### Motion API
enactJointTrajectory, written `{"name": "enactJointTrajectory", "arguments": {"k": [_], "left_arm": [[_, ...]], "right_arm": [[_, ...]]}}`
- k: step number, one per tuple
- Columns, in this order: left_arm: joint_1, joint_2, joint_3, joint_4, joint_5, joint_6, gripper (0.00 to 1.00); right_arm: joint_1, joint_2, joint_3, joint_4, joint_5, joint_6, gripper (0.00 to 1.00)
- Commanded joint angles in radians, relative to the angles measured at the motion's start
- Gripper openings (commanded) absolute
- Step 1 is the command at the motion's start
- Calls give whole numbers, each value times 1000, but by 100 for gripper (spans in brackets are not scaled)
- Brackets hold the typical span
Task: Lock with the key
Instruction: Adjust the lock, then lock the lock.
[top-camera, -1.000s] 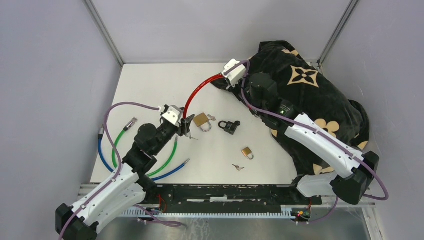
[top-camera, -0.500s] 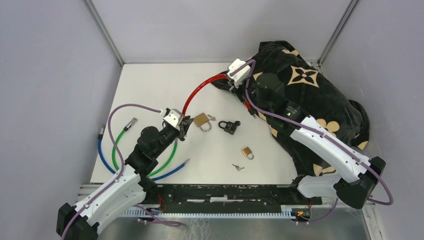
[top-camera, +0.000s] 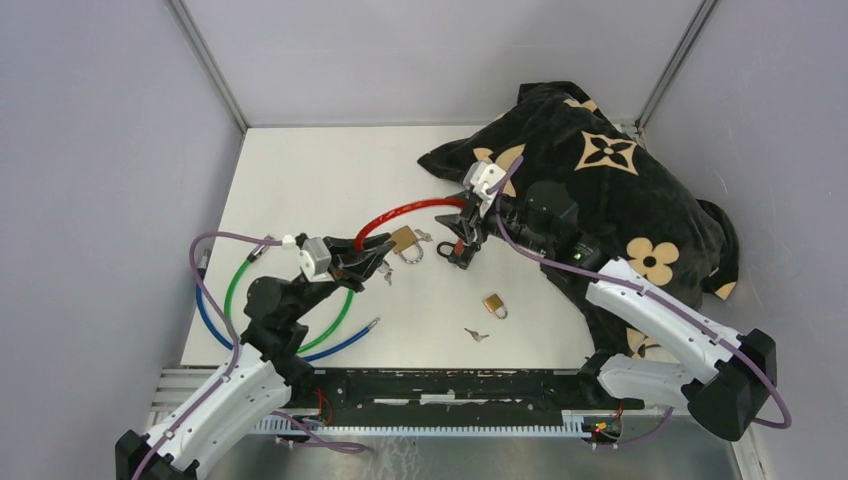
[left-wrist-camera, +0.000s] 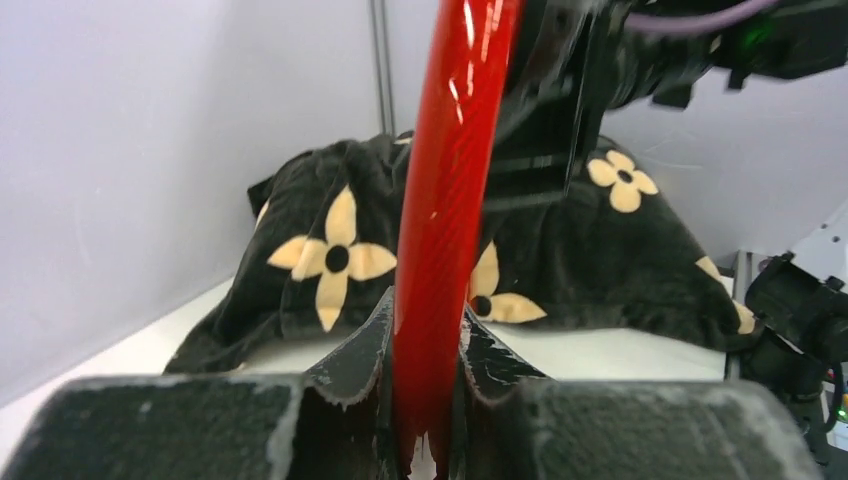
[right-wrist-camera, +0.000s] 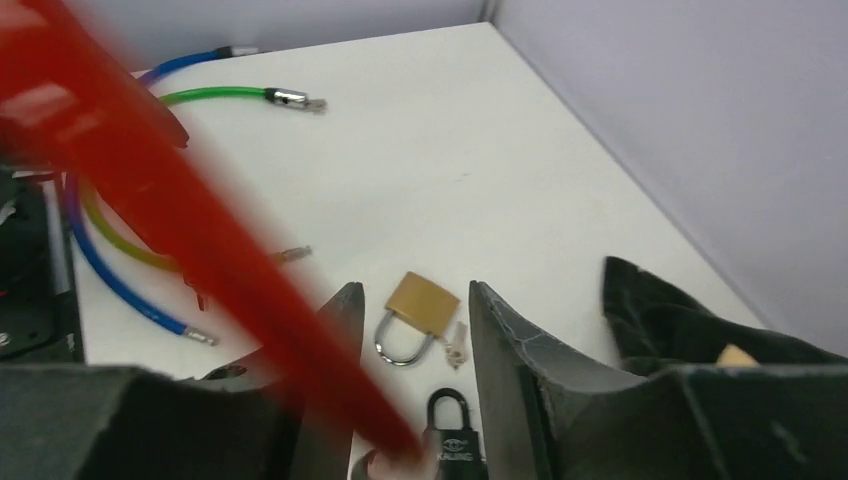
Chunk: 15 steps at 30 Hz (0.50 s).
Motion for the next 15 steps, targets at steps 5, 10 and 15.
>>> {"name": "enactJointTrajectory", "arguments": {"k": [5,10,15], "left_arm": [[20,-90,-57,243,94,-78,2],[28,-102,-71,221,39,-98,2],[44,-101,-96,167,-27,-126,2]], "right_arm": [[-36,-21,-174,238,-194,68,58],[-93,-26,-258,288,-258,111,65],[-116,-34,-256,216,-358,47,71]]}}
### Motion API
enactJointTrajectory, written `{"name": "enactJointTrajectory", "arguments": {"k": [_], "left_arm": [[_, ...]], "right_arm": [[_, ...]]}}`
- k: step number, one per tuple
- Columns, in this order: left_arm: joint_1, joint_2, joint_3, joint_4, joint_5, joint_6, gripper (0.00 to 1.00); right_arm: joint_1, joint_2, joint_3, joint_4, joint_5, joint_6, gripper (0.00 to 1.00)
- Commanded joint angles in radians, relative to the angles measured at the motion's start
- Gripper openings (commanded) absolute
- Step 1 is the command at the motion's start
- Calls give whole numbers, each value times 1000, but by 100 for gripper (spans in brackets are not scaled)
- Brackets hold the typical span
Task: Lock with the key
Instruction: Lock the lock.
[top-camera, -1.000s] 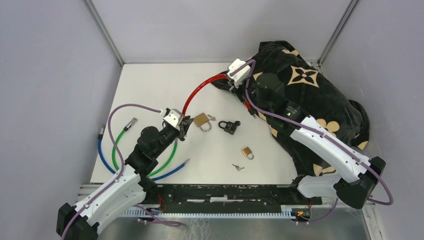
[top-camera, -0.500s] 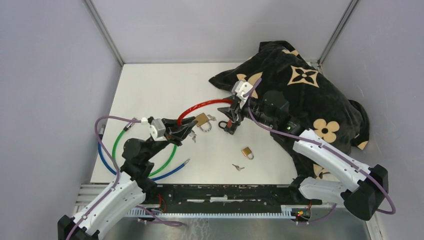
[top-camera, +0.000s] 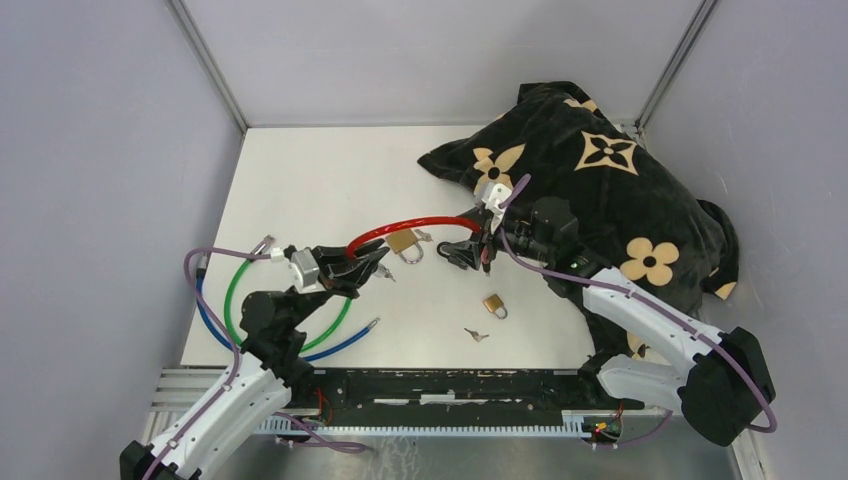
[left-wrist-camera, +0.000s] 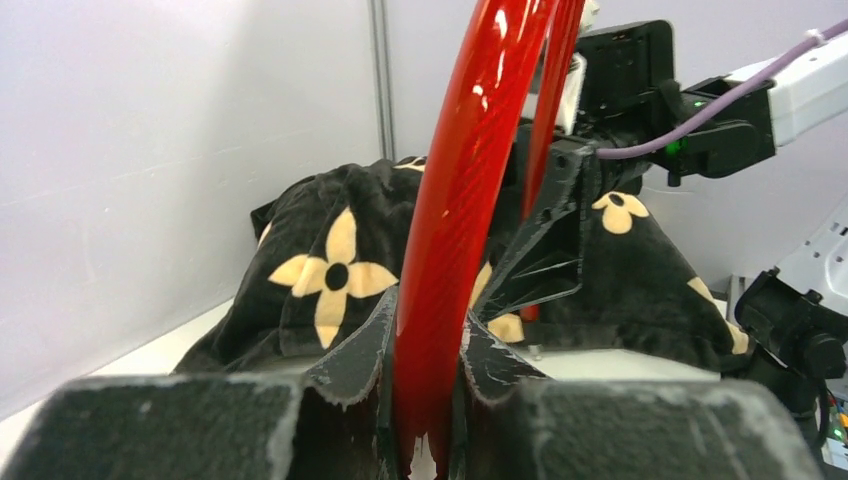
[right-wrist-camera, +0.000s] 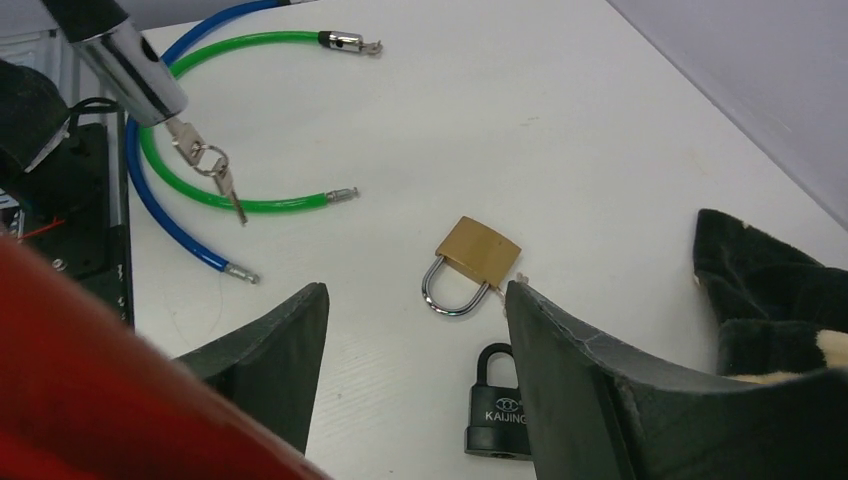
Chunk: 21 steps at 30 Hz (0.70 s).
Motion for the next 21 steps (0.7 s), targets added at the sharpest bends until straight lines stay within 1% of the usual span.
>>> {"name": "enactJointTrajectory", "arguments": {"k": [1,4,8,10,12,13,17,21], "left_arm": [[15,-12,-11,37,-64,-80,2],[15,-9,-16,8,-61,-77,2],[17,-8,-22,-24,-61,-89,2],[17,-8,-24,-49,-58,-94,2],[16,-7,-26,-62,-55,-97,2],[17,-7,-27,-67,-52,-99,2],[18,-3,-25,-98,-52,-108,2],[18,14,-24,-151,-94,-133,2]], "right_arm": [[-10,-32,29,-12,-147,-58,71],[-16,-45,57,-115,-201,-152,72],[-62,-79,39,-167,-258,-216,76],[-102,-88,26,-185,-307,-226,82],[-140,-89,10,-199,-348,-234,94],[-152,-86,-2,-200,-358,-232,96],[-184,-103,-54,-188,-400,-214,96],[-188,-146,-111,-172,-357,-212,95]]}}
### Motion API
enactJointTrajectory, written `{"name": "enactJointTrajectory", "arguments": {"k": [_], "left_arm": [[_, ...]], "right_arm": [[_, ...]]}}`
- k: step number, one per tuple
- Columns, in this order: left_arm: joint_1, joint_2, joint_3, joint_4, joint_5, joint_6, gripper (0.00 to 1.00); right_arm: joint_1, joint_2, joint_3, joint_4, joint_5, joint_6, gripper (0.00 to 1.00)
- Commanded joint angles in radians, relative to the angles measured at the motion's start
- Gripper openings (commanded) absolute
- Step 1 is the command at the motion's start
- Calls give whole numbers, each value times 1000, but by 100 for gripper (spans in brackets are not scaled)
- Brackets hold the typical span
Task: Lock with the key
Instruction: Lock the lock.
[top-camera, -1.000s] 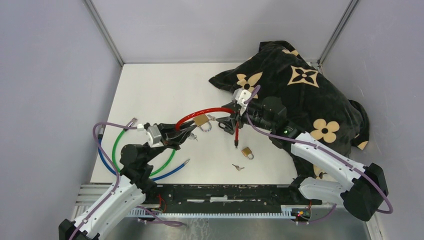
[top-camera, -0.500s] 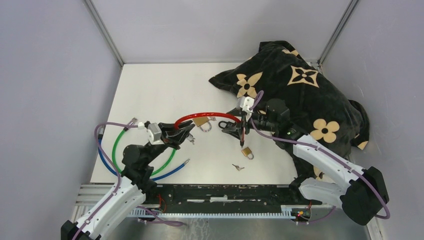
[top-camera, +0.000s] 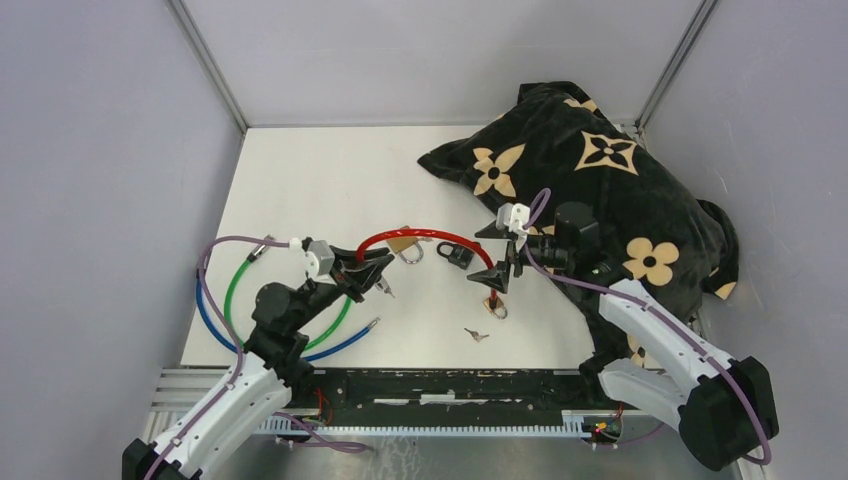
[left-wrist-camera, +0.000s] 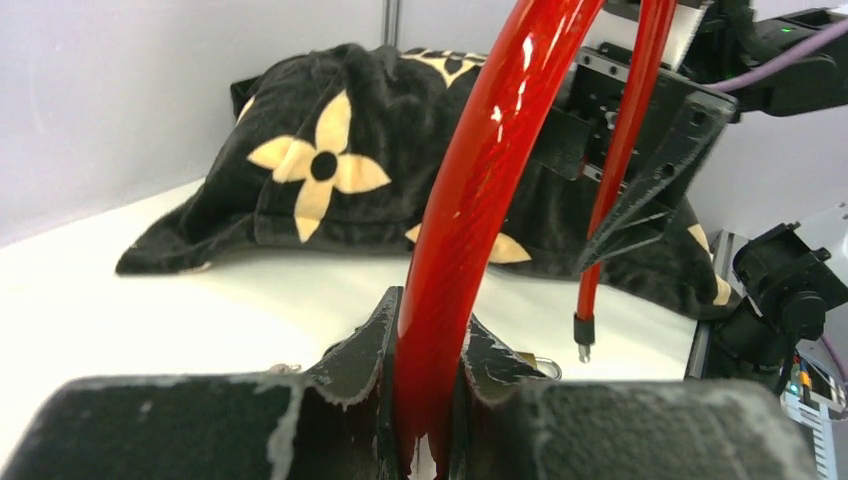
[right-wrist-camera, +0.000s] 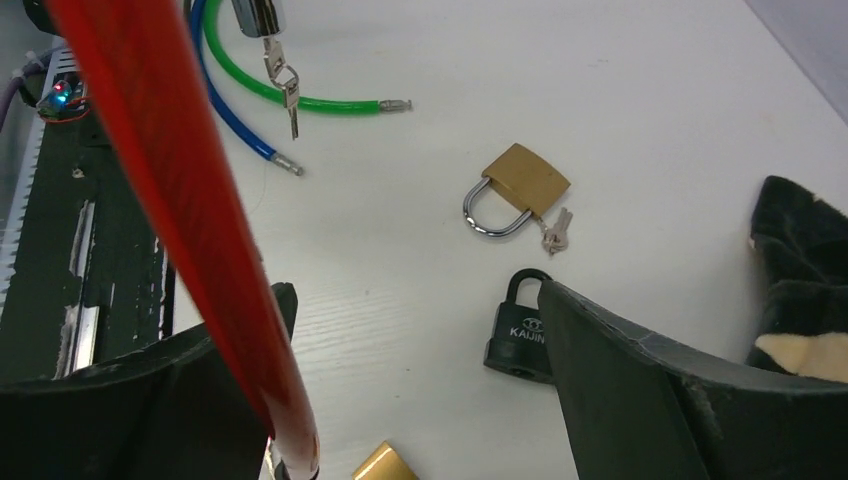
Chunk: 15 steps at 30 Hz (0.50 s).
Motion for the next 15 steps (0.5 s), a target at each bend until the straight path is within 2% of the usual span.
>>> {"name": "enactJointTrajectory", "arguments": {"k": [1,4,7,9,15], "left_arm": [[4,19,17,-11,-65,-82,2],[5,27,17,-34,-61,-92,2],[4,25,18,-6,14,-57,2],[4,31,22,1,30,-56,2],[6,38,32,-15,-19,-65,2]], "right_arm": [[-4,-55,-49,21,-3,-4,95],[-3,-61,-105,83,27,49,90],[-4,-46,-221,330,9,202,84],[-2,-7,-241,421,-8,268,80],[-2,36,-260,469,-9,307,64]]}}
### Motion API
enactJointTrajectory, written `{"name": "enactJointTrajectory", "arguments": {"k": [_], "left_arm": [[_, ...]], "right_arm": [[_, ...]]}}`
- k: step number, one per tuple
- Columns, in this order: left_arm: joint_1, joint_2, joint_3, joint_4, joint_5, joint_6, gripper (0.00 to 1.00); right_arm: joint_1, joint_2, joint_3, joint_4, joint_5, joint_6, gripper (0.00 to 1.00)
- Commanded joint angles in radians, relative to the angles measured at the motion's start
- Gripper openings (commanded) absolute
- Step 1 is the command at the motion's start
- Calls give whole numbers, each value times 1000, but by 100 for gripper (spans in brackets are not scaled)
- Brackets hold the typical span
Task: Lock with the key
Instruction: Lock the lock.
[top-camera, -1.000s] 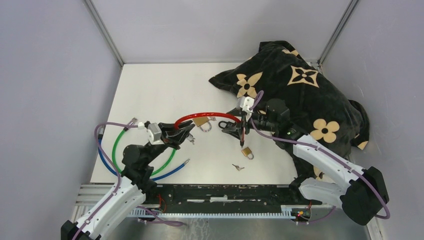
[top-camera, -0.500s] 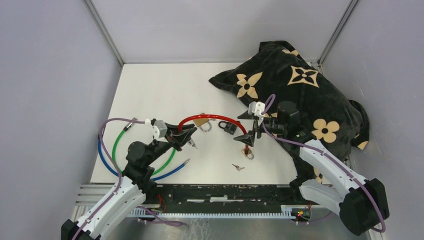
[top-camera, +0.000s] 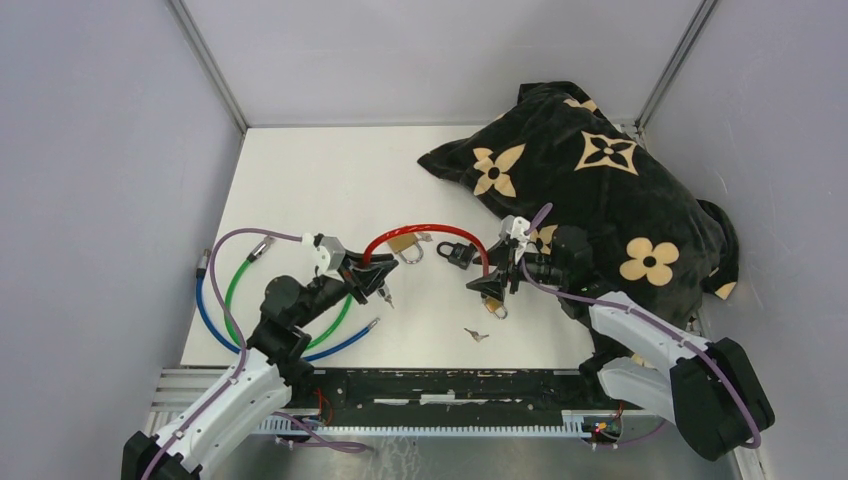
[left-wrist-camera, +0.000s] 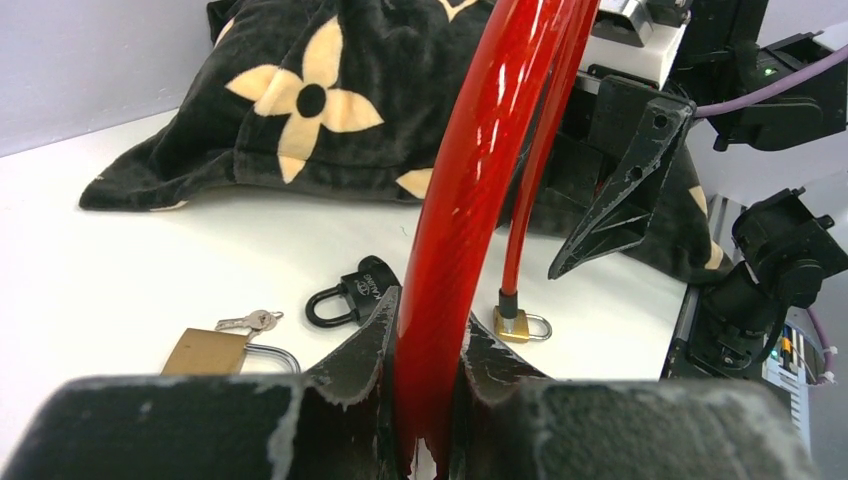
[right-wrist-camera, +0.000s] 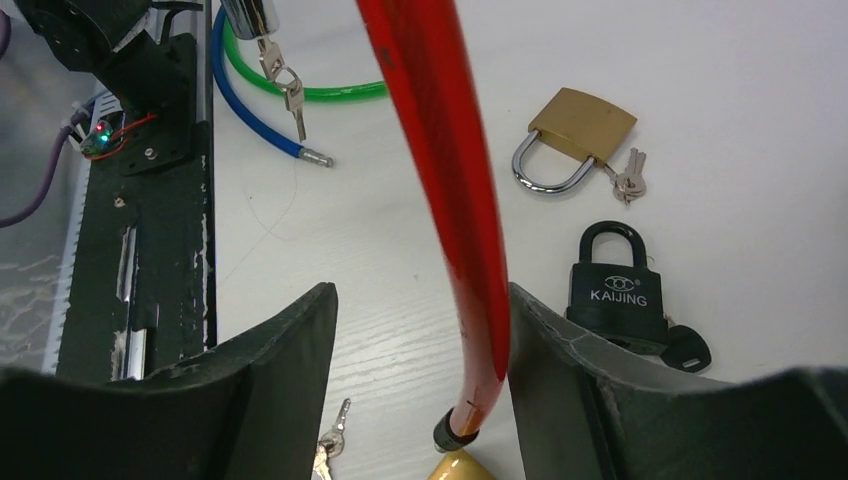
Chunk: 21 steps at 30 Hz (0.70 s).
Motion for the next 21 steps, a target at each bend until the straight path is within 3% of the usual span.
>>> {"name": "enactJointTrajectory", "arguments": {"k": [1,3,5,10,12,16,21], "left_arm": [[6,-3,34,63,-39,-43,2],[6,-2,31,61,-42,-43,2],[6,1,29,61,-23,-41,2],[7,15,28,34,-8,-5,2],[7,25,27,2,-14,43,5],[6,51,42,-119,-19,185,33],[7,100,69,-225,-82,421,43]], "right_arm": [[-2,-10,-16,148,-13,59,64],[-1,-15,-35,148,0,58,60],[-1,-7,-50,145,16,61,49],[-3,1,-29,117,81,74,1],[-6,-11,12,71,126,70,0],[-20,-40,98,-17,181,63,0],[-24,-70,185,-155,251,71,0]]}}
